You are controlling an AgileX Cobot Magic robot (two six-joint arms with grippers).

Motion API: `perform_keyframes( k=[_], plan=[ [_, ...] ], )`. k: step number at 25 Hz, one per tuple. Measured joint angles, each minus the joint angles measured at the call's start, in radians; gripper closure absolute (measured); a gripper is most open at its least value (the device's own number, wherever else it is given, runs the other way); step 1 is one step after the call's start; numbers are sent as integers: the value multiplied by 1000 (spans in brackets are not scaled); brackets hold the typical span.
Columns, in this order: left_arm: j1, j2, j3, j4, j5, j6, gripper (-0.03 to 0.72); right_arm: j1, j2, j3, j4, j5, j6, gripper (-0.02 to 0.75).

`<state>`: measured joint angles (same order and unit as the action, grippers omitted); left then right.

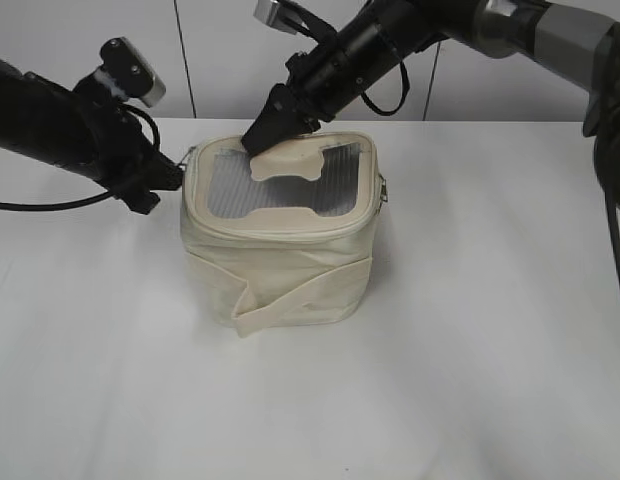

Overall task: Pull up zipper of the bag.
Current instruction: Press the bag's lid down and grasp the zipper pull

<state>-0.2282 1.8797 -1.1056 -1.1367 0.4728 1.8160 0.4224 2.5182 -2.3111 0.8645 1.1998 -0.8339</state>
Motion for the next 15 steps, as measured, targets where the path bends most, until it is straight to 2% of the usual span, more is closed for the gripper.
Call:
perform_keyframes(
  k=[3,6,10,15],
  plan=[
    [0,-63,28,179,0,-164,680,0,0,0,-2,-1,39,687],
    [0,-150,80,304,-5,-275,680,0,0,0,-3,-4,68,687],
    [-1,-264,163,342,-6,-343,680,-1,0,0,-2,-5,93,688],
    [-40,-360,274,351,19,-370,680,-1,0,0,-2,-10,128,689]
  ],
)
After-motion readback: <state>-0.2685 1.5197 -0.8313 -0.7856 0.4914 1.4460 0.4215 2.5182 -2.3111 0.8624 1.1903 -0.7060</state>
